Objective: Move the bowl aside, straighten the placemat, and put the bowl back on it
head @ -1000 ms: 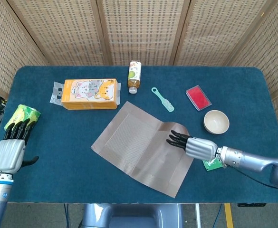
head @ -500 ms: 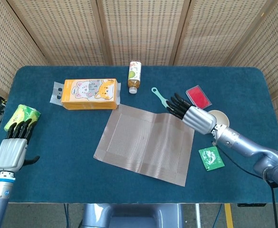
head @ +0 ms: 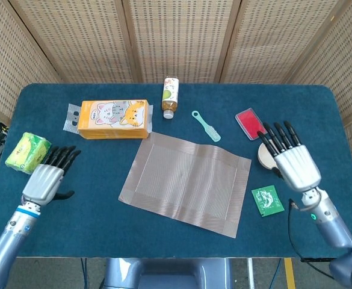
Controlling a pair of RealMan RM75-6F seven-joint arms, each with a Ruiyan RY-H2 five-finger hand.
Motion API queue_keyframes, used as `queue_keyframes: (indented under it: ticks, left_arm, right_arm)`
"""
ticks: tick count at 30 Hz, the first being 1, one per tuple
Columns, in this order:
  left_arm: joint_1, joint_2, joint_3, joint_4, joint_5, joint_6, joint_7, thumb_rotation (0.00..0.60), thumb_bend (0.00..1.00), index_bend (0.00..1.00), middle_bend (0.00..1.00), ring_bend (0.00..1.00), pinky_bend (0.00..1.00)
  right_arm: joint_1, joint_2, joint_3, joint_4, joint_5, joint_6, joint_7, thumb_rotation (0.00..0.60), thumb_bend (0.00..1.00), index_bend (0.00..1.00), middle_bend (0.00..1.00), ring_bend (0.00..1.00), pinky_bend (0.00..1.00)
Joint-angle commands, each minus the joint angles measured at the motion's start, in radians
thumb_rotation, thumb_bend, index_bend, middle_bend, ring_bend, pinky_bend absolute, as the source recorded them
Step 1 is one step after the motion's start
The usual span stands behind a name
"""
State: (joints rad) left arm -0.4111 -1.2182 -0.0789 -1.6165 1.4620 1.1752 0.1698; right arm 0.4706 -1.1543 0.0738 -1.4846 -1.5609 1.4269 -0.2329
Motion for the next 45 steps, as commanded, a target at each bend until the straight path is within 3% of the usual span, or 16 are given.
queue_keyframes:
  ticks: [1, 6, 20, 35, 42, 45]
  left_arm:
    - [-0.115, -0.103, 0.012, 0.189, 0.147, -0.079, -0.152, 0.6, 0.0, 0.04, 0.0, 0.0, 0.0]
    - [-0.22, -0.235, 0.04, 0.392, 0.25, -0.128, -0.248, 0.6, 0.0, 0.19, 0.0, 0.0, 0.0]
    - [-0.314, -0.402, 0.096, 0.624, 0.293, -0.195, -0.241, 0.6, 0.0, 0.21, 0.0, 0.0, 0.0]
    - [-0.311, -0.431, 0.162, 0.688, 0.308, -0.136, -0.286, 0.6, 0.0, 0.21, 0.0, 0.0, 0.0]
    - [-0.317, -0.456, 0.168, 0.696, 0.301, -0.135, -0.284, 0.6, 0.0, 0.22, 0.0, 0.0, 0.0]
    - [-0.321, -0.462, 0.171, 0.696, 0.3, -0.137, -0.287, 0.6, 0.09, 0.23, 0.0, 0.0, 0.0]
  right_arm:
    - [-0.097, 0.031, -0.031, -0.087, 0.046, 0.063, 0.069, 0.6, 0.0, 0.0, 0.0, 0.0, 0.0]
    - [-0.179, -0.029, -0.05, -0.109, 0.077, 0.109, 0.128, 0.6, 0.0, 0.0, 0.0, 0.0, 0.0]
    - [-0.236, -0.098, -0.03, -0.026, 0.087, 0.126, 0.203, 0.6, 0.0, 0.0, 0.0, 0.0, 0.0]
    - [-0.256, -0.09, -0.007, -0.027, 0.062, 0.123, 0.211, 0.6, 0.0, 0.0, 0.0, 0.0, 0.0]
    - [-0.262, -0.09, 0.001, -0.03, 0.05, 0.125, 0.208, 0.6, 0.0, 0.0, 0.0, 0.0, 0.0]
    - [-0.265, -0.089, 0.003, -0.032, 0.045, 0.126, 0.209, 0.6, 0.0, 0.0, 0.0, 0.0, 0.0]
